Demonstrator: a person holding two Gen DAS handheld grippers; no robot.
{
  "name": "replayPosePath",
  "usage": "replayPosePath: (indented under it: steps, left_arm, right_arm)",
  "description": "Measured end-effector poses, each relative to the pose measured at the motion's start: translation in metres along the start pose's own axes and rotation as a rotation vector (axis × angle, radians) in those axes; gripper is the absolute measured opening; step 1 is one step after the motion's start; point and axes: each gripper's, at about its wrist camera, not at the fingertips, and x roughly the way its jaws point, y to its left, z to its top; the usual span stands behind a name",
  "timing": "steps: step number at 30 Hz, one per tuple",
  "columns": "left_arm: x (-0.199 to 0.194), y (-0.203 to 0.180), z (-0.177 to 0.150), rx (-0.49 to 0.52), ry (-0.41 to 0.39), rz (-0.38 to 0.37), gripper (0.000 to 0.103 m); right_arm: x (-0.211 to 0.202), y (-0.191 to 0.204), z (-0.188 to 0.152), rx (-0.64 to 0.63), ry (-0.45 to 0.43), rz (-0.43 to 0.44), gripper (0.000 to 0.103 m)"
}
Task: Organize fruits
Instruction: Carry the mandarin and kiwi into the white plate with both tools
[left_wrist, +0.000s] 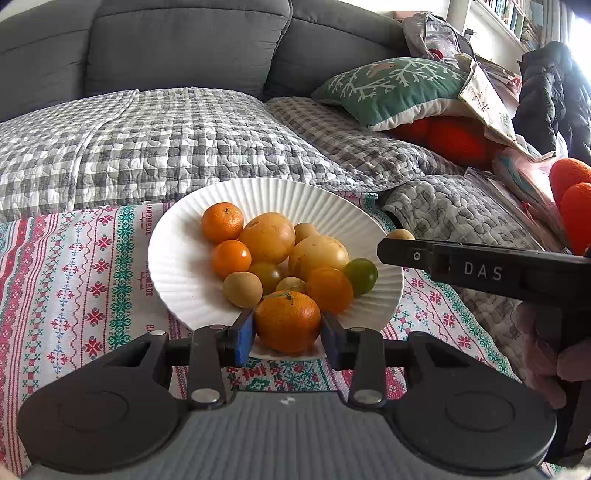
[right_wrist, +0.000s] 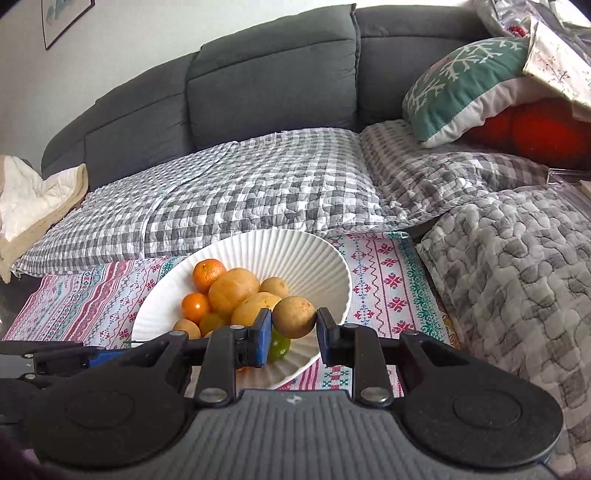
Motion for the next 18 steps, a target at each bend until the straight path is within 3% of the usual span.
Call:
replayPosePath:
  steps: [18]
  left_arm:
    - [0.014,-0.001,0.003,0.021,-0.003,0.008,0.034]
  right_arm:
    - [0.019,-0.009,0.003,0.005,0.024,0.028,0.025]
